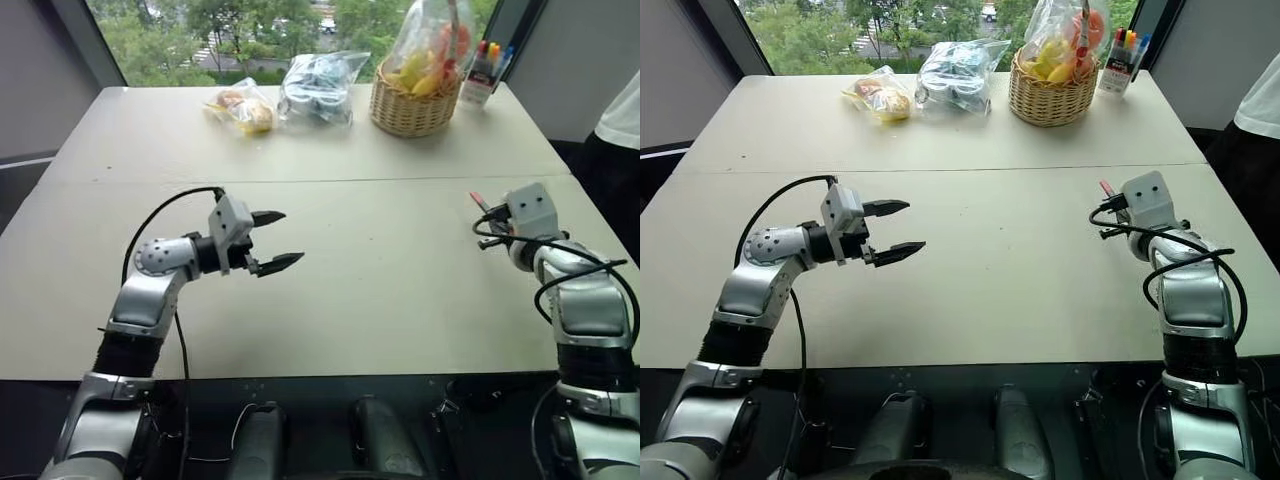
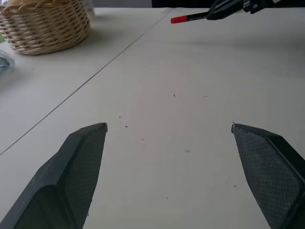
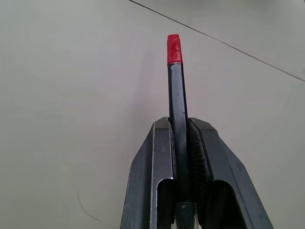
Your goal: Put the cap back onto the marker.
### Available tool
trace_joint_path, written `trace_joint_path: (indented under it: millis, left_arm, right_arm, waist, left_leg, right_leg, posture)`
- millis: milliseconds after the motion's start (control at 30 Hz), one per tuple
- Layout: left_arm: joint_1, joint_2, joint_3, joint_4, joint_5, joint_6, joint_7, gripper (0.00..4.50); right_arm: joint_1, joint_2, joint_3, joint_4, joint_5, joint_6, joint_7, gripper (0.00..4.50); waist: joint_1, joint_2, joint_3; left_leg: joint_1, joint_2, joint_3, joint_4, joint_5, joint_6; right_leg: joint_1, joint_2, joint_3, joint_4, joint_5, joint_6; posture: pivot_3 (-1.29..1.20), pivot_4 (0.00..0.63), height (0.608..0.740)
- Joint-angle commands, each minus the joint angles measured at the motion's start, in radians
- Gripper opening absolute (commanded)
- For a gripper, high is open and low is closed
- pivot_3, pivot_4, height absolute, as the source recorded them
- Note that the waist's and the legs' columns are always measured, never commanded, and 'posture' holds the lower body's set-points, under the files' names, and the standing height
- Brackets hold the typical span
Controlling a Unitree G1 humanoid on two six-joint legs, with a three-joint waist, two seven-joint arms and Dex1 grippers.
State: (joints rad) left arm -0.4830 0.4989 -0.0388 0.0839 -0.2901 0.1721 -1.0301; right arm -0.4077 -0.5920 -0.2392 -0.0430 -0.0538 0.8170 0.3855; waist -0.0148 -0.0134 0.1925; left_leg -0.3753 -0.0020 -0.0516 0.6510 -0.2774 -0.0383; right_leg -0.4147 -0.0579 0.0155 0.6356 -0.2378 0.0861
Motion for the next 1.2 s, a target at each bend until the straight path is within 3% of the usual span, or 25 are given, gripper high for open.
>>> trace_joint_path:
  millis: [33,533,667,833,1033,1200]
  left_arm:
    - [-0.018,-0.001,-0.004,0.001,-0.007,-0.005,-0.005,4.37]
    - [-0.013,0.011,-0.015,-0.002,-0.004,-0.025,-0.020,4.37]
    - [-0.008,0.017,-0.017,-0.012,-0.012,-0.014,-0.036,4.42]
    - [-0.014,0.016,-0.019,-0.010,-0.016,-0.004,-0.050,4.42]
    - [-0.036,0.016,-0.021,0.006,-0.026,0.011,-0.071,4.42]
    - [-0.056,0.025,-0.015,0.025,-0.027,0.016,-0.095,4.42]
  right_arm:
    - [-0.014,0.013,-0.047,0.023,0.025,0.011,-0.044,0.00]
    - [-0.012,0.086,-0.053,0.102,0.095,-0.010,-0.121,0.00]
    - [0.000,0.082,-0.049,0.081,0.106,0.003,-0.117,1.68]
    - [0.022,0.061,-0.044,0.037,0.118,0.020,-0.106,4.20]
    - [0.047,-0.047,-0.038,-0.119,0.155,0.092,-0.010,4.36]
    - [0.092,-0.213,-0.049,-0.335,0.263,0.236,0.148,4.36]
  waist:
    - [-0.003,0.000,0.000]
    - [-0.003,0.000,0.000]
    - [-0.002,0.000,0.000]
    - [-0.003,0.000,0.000]
    - [-0.002,0.001,0.000]
    - [0.001,0.000,0.000]
  left_leg:
    - [0.000,0.000,0.000,0.000,0.000,0.000]
    - [0.001,0.000,0.000,-0.001,0.000,0.000]
    - [0.001,0.000,0.000,-0.001,0.000,0.000]
    - [0.001,0.000,0.000,-0.001,0.000,0.000]
    - [0.000,0.000,0.000,-0.001,0.000,0.000]
    - [0.000,0.000,-0.001,-0.001,0.000,0.000]
  right_leg:
    - [0.000,0.000,0.000,0.000,0.000,0.000]
    - [0.000,0.001,0.001,0.000,0.000,0.000]
    - [0.000,0.001,0.001,0.000,0.000,0.000]
    - [0.000,0.001,0.001,0.000,0.000,0.000]
    - [0.000,0.000,0.001,0.000,0.000,0.000]
    - [0.000,0.001,0.000,-0.001,0.000,0.000]
  posture:
    - [0.00,0.150,0.740]
    - [0.00,0.150,0.740]
    - [0.00,0.150,0.740]
    - [0.00,0.150,0.740]
    - [0.00,0.150,0.740]
    - [0.00,0.150,0.740]
